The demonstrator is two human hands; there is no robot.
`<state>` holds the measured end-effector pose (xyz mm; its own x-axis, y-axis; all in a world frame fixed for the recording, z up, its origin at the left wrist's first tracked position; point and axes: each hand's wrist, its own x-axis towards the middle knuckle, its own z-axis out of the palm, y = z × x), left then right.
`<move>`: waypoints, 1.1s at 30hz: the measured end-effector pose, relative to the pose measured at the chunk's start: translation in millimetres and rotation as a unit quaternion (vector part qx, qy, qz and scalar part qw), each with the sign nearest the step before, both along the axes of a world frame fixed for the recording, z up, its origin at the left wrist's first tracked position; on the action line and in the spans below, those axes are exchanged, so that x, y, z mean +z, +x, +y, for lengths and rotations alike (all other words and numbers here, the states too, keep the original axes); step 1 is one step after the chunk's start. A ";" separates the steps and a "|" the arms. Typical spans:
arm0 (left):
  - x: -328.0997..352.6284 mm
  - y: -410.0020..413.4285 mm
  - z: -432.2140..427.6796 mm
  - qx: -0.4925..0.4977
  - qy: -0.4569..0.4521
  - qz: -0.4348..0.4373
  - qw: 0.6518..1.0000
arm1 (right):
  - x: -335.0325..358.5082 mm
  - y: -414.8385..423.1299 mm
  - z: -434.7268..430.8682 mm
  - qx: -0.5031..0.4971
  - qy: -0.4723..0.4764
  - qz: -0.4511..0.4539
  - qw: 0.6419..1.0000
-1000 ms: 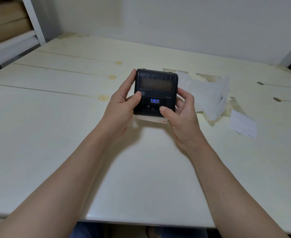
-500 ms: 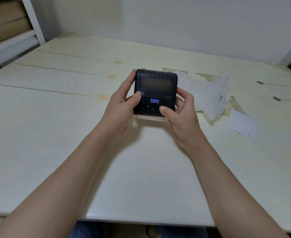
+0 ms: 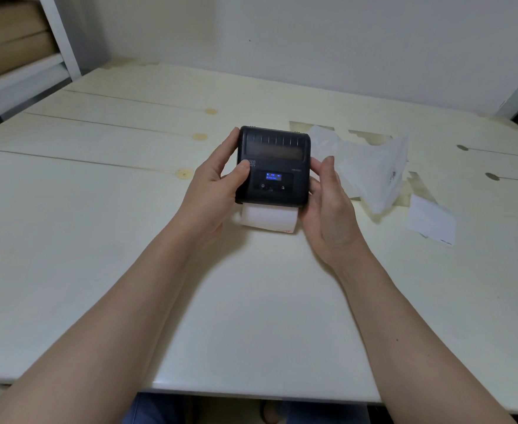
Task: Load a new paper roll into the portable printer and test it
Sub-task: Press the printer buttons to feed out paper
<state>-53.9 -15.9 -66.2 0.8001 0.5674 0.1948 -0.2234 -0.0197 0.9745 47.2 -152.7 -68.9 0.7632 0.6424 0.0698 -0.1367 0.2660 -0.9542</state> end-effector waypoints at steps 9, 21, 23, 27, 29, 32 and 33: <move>12.4 5.6 4.6 0.025 -0.049 -0.027 0.998 | 11.5 -0.1 -0.2 0.029 0.064 0.031 0.997; 24.6 4.9 -0.5 0.048 -0.083 -0.018 0.995 | 14.1 0.0 1.9 0.030 0.053 0.038 0.997; 25.2 4.9 -1.6 0.048 -0.082 -0.016 0.995 | 13.7 0.2 1.2 0.026 0.050 0.037 0.998; 25.8 5.4 -1.8 0.053 -0.091 -0.014 0.994 | 13.1 0.6 -0.1 0.026 0.045 0.034 0.998; 25.9 5.7 -1.4 0.055 -0.097 -0.014 0.994 | 13.1 1.0 -0.2 0.029 0.046 0.035 0.998; 26.0 5.8 -0.9 0.057 -0.103 -0.010 0.993 | 12.8 1.2 -0.4 0.039 0.044 0.034 0.998; 26.1 5.9 -0.2 0.060 -0.109 -0.007 0.992 | 12.9 1.1 -0.5 0.039 0.041 0.032 0.998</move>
<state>-47.9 -16.1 -40.1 0.7223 0.6883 0.0676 -0.2453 0.1636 0.9556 48.3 -153.2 -56.0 0.7163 0.6935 0.0773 -0.2200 0.3295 -0.9182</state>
